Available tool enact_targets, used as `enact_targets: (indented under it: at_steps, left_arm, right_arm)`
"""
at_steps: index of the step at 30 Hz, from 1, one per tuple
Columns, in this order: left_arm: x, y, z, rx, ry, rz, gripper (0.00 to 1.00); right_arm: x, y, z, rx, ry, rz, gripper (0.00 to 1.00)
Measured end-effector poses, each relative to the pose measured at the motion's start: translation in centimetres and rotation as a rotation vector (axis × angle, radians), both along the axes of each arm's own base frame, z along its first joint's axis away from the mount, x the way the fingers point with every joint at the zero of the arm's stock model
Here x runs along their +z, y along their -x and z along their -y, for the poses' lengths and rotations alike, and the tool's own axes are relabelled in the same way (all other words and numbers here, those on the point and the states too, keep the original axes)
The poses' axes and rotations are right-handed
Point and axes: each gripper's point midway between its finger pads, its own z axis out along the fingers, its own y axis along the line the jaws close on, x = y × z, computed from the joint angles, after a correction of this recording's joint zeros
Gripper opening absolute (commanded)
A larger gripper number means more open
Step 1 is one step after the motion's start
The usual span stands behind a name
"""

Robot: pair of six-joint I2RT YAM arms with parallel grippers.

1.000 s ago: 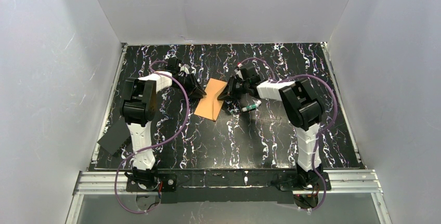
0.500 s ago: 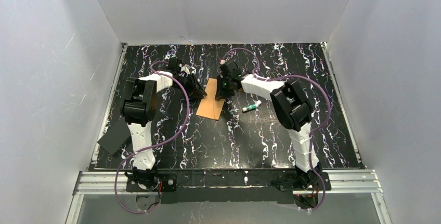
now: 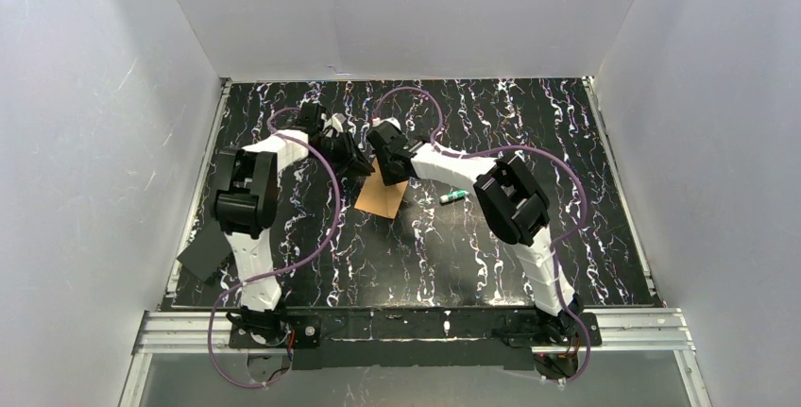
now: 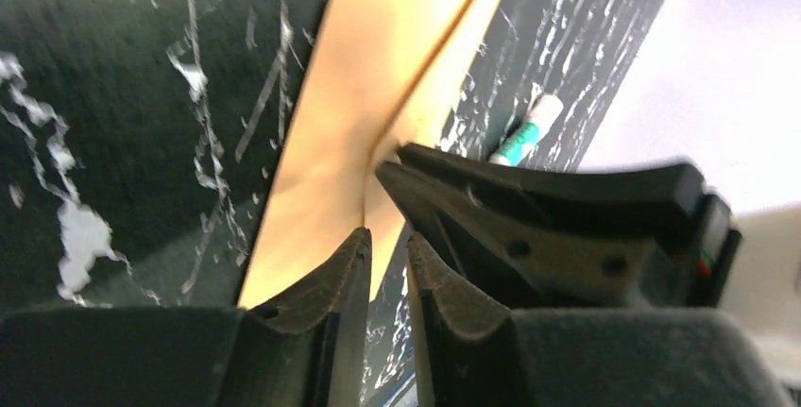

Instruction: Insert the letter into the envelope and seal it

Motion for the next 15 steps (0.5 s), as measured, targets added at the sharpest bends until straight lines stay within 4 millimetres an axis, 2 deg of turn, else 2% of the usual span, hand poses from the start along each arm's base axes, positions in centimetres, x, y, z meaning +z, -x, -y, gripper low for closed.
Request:
enact_targets:
  at_steps: [2, 5, 11, 13, 15]
  left_arm:
    - [1.2, 1.2, 0.2, -0.007, 0.034, 0.023, 0.07]
    - [2.0, 4.0, 1.0, -0.030, 0.080, 0.023, 0.05]
    - [-0.8, 9.0, 4.1, -0.074, 0.151, -0.087, 0.04]
    - [-1.6, 9.8, 4.7, -0.069, 0.161, -0.122, 0.03]
    - [-1.7, 9.6, 5.1, -0.053, 0.174, -0.127, 0.03]
  right_arm:
    - [-0.1, 0.0, 0.0, -0.003, 0.014, -0.008, 0.24]
    - [-0.4, 0.1, 0.0, -0.004, 0.038, -0.030, 0.22]
    - [-0.8, 0.4, 0.0, -0.021, 0.033, -0.060, 0.21]
    - [-0.9, 0.4, 0.1, -0.029, 0.022, -0.061, 0.20]
    - [-0.9, 0.5, 0.1, -0.038, 0.007, -0.059, 0.18]
